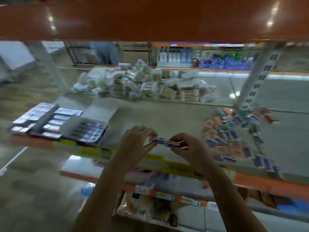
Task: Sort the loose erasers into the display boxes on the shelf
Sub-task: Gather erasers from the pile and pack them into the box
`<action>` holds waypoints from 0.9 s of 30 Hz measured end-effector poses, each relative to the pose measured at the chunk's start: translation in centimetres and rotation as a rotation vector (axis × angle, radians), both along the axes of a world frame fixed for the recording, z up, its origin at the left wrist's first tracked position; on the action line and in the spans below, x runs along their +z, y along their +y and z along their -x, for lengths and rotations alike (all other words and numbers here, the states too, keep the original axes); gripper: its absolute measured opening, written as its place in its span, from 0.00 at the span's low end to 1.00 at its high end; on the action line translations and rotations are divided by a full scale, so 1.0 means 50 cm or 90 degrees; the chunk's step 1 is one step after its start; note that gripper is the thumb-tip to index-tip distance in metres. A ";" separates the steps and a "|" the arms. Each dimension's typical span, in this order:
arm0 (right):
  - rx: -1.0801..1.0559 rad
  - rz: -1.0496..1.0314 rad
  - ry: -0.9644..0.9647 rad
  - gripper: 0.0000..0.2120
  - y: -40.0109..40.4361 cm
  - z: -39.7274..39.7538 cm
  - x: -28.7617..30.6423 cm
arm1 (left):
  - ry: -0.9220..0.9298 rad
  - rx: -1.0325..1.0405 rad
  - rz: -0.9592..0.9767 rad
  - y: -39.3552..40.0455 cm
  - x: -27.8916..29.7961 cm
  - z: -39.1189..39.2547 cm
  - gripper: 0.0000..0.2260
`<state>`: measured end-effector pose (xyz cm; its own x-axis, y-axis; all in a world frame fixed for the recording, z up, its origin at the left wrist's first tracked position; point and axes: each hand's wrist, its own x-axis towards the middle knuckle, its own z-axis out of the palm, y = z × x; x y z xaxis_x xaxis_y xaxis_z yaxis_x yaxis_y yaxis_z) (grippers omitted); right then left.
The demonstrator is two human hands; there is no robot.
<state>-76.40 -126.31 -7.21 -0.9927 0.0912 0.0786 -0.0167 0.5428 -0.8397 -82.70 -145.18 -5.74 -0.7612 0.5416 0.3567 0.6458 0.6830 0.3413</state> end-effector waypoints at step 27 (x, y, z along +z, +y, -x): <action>0.035 -0.221 0.049 0.09 -0.528 0.309 0.015 | -0.052 0.069 0.036 -0.568 0.033 0.234 0.11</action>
<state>-91.83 -152.71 -6.46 -0.9854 -0.0081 0.1703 -0.1102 0.7924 -0.5999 -94.40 -173.61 -4.09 -0.8412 0.4726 0.2626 0.5394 0.7664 0.3487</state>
